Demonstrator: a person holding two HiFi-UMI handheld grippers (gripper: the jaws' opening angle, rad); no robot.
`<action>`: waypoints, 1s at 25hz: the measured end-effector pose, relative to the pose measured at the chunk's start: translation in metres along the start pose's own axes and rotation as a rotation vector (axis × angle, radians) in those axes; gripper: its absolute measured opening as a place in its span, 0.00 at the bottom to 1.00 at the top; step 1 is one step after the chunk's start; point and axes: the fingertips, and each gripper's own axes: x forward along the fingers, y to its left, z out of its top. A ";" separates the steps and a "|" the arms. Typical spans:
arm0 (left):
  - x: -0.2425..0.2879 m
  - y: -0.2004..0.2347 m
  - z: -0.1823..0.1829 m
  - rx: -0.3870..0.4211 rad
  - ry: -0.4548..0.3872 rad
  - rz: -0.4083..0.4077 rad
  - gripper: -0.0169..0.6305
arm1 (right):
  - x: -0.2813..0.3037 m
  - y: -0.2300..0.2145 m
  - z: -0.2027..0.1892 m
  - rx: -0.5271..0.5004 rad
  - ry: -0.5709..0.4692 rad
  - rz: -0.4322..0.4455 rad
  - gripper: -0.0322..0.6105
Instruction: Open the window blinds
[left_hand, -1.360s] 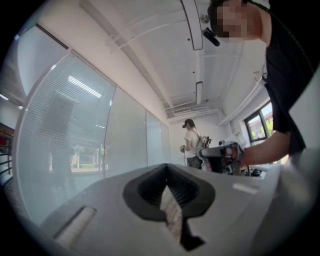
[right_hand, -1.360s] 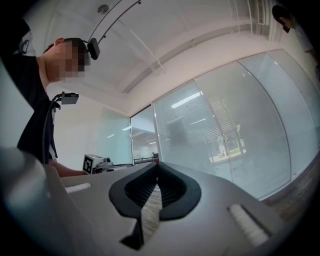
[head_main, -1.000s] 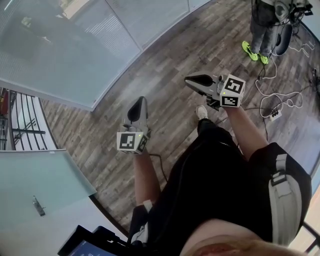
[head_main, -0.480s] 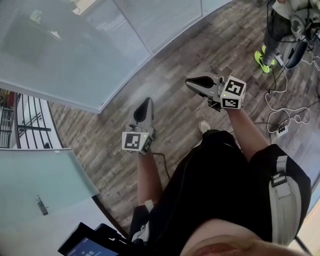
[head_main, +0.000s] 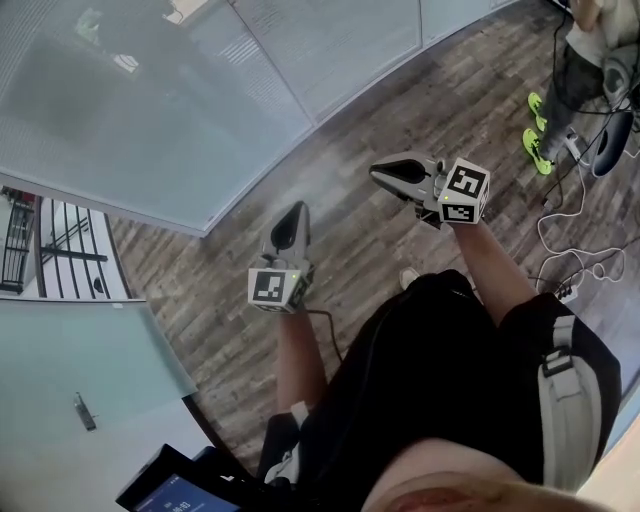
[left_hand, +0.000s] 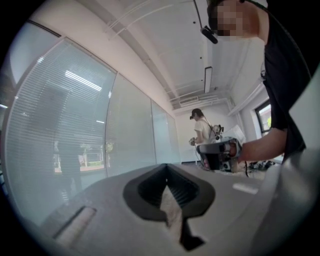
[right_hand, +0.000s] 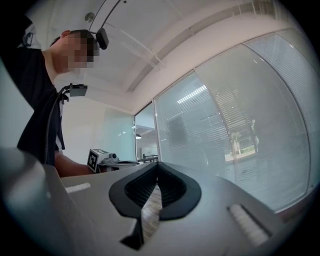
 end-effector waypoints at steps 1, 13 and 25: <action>0.007 0.002 -0.001 0.012 0.006 0.003 0.03 | 0.001 -0.007 0.002 0.003 -0.006 0.008 0.06; 0.070 0.017 -0.006 -0.044 0.026 0.036 0.03 | 0.009 -0.067 0.000 0.016 -0.029 0.098 0.06; 0.075 0.036 -0.021 0.015 0.053 0.080 0.03 | 0.026 -0.095 -0.005 0.067 -0.058 0.158 0.06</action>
